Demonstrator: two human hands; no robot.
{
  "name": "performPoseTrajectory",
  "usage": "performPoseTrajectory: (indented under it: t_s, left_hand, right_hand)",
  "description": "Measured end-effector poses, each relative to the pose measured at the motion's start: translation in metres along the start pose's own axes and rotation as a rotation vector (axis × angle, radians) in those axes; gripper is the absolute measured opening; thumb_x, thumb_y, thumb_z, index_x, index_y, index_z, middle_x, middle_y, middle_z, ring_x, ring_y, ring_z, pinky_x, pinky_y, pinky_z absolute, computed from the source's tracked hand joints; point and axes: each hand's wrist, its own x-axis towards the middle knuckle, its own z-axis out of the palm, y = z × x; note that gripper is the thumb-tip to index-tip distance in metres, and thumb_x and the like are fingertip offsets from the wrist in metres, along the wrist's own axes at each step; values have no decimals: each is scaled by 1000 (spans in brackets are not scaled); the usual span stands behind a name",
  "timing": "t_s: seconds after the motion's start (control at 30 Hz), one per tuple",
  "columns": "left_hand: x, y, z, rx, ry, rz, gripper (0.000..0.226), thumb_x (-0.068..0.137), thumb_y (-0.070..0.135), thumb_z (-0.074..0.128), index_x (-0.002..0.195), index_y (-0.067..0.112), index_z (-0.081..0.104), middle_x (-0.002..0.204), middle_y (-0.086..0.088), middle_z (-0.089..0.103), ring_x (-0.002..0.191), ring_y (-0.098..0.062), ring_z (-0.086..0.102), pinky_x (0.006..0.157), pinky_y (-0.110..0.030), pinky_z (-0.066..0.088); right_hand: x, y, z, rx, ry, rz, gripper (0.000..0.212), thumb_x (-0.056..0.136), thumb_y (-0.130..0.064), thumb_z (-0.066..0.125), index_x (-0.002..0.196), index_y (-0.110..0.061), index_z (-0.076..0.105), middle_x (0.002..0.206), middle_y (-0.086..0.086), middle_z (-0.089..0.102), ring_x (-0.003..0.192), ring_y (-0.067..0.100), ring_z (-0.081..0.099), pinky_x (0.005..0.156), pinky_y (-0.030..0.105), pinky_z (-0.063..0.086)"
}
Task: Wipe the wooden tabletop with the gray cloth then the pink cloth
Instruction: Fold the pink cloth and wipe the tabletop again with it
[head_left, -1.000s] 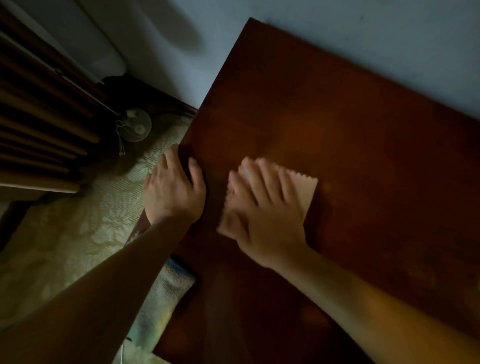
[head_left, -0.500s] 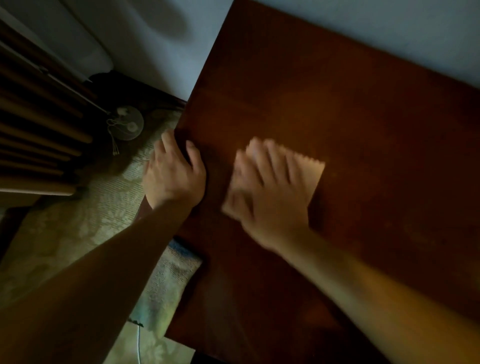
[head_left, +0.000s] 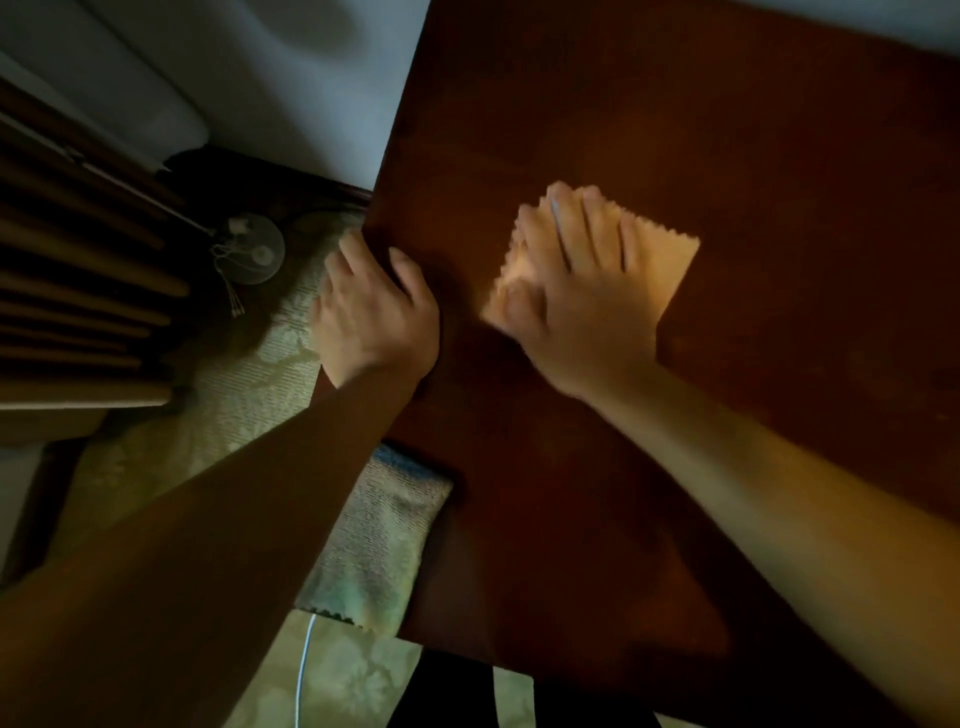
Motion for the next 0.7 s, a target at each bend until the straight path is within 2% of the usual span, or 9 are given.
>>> performPoseTrajectory:
  t_s: [0.1, 0.23, 0.3, 0.4, 0.53, 0.7]
  left_hand:
    - [1, -2, 0, -1, -16, 17, 50, 103, 37, 32, 141, 5, 42, 130, -18, 57, 115, -36, 58, 97, -46, 42]
    - [1, -1, -2, -16, -15, 23, 50, 103, 36, 33, 141, 4, 41, 132, -20, 56, 117, -38, 58, 97, -47, 41]
    - [0, 0, -2, -14, -18, 30, 50, 103, 35, 33, 142, 4, 40, 132, -20, 56, 118, -39, 57, 98, -47, 41]
    - [1, -2, -1, -11, -22, 29, 51, 103, 36, 32, 142, 4, 40, 134, -21, 55, 120, -39, 56, 99, -47, 41]
    - [3, -3, 0, -7, -24, 34, 53, 102, 38, 29, 142, 4, 39, 134, -21, 54, 121, -39, 56, 101, -49, 41]
    - [4, -4, 0, -7, -35, 43, 53, 103, 37, 30, 143, 4, 37, 136, -21, 53, 122, -39, 55, 102, -49, 41]
  right_hand:
    - [-68, -24, 5, 8, -24, -43, 69, 105, -55, 16, 161, -16, 30, 170, 14, 18, 158, 34, 11, 126, 56, 14]
    - [-134, -54, 11, 1, -70, -54, 69, 99, -51, 37, 160, -19, 35, 170, 11, 20, 158, 32, 14, 126, 56, 14]
    - [-126, -50, 9, 1, -91, -86, 68, 98, -52, 38, 158, -21, 38, 169, 10, 24, 157, 31, 18, 126, 55, 17]
    - [-83, -30, 5, -1, -91, -146, 65, 101, -52, 28, 157, -21, 38, 167, 10, 29, 156, 32, 23, 125, 54, 18]
    - [-38, -21, 1, 3, -39, 18, 64, 103, -48, 23, 158, -19, 37, 168, 11, 27, 157, 31, 18, 127, 51, 14]
    - [-92, -48, 8, 15, -36, 66, 66, 105, -51, 20, 160, -17, 35, 169, 13, 23, 158, 34, 14, 125, 56, 15]
